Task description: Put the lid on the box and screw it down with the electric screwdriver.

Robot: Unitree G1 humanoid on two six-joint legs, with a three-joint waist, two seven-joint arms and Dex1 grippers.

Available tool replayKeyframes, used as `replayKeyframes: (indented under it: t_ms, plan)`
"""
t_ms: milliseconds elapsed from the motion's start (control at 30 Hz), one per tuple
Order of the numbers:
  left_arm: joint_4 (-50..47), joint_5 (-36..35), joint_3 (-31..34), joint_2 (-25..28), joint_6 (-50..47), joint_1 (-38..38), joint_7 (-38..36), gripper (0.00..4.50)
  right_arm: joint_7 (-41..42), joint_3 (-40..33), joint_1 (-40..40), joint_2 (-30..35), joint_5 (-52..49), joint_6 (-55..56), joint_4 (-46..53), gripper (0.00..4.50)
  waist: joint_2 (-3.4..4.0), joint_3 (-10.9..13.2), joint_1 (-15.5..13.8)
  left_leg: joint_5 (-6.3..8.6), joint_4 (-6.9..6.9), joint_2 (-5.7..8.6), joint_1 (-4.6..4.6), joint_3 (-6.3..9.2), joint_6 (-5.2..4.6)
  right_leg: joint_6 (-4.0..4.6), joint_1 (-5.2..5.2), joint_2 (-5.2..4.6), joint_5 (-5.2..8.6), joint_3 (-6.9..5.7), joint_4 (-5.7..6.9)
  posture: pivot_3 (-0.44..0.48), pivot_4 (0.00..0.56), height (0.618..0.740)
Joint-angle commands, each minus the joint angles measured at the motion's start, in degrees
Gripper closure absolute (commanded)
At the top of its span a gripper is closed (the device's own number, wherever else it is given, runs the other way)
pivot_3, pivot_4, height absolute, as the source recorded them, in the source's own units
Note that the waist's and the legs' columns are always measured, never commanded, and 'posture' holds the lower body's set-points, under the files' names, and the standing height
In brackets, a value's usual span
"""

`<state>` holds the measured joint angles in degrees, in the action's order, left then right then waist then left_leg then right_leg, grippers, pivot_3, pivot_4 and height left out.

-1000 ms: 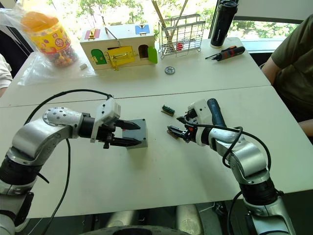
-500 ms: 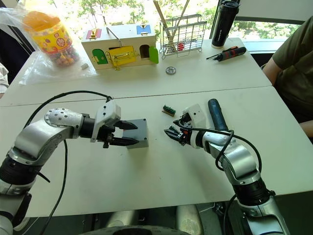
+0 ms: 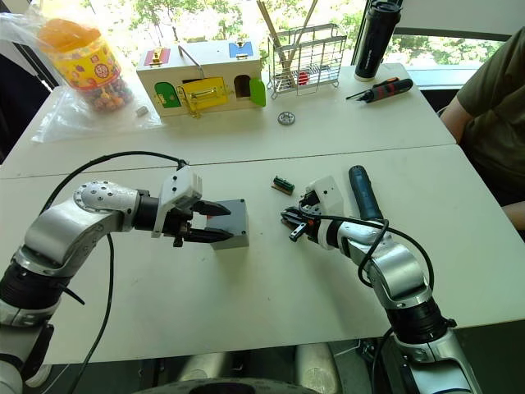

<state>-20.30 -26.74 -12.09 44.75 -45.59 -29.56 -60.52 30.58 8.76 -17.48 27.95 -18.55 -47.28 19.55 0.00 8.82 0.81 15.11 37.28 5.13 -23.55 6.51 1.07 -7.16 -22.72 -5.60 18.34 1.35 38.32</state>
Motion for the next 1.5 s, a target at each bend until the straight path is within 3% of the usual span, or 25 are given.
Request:
replayKeyframes:
  t_ms: [33,633,900,1500]
  plan:
    - [-0.97,-0.54,1.81,0.00,0.70,-0.31,0.37,1.83,-0.29,-0.46,0.00,-0.39,0.43,1.08,0.77,4.47,0.00,0.00,-0.02,0.00,0.00,0.00,0.00,0.00,0.00,0.00,0.00,0.00,0.00,0.00,0.00,0.000,0.150,0.740]
    - [5.23,-0.33,4.83,0.80,2.66,-1.26,-0.10,1.83,-0.82,-6.94,-4.82,0.20,-5.09,-5.13,9.05,4.47,0.00,0.00,0.05,0.00,0.00,0.00,0.00,0.00,0.00,0.00,0.00,0.00,0.00,0.00,0.00,0.000,0.150,0.740]
    - [8.72,1.23,6.57,5.17,4.78,-0.45,-1.96,1.83,0.08,-0.70,-11.78,-5.93,-6.04,-3.91,4.96,4.47,0.00,0.00,0.39,0.00,-0.10,-0.03,0.01,0.02,0.01,0.00,-0.07,0.01,0.00,-0.01,0.01,0.000,0.150,0.740]
    - [4.54,-0.23,7.52,3.62,2.30,2.82,1.40,1.83,1.12,4.61,-12.51,-10.02,-3.39,0.85,-1.42,4.47,0.00,0.00,0.33,-0.01,-0.01,0.01,0.00,0.02,0.01,0.00,-0.06,0.00,0.00,-0.01,0.06,0.000,0.150,0.740]
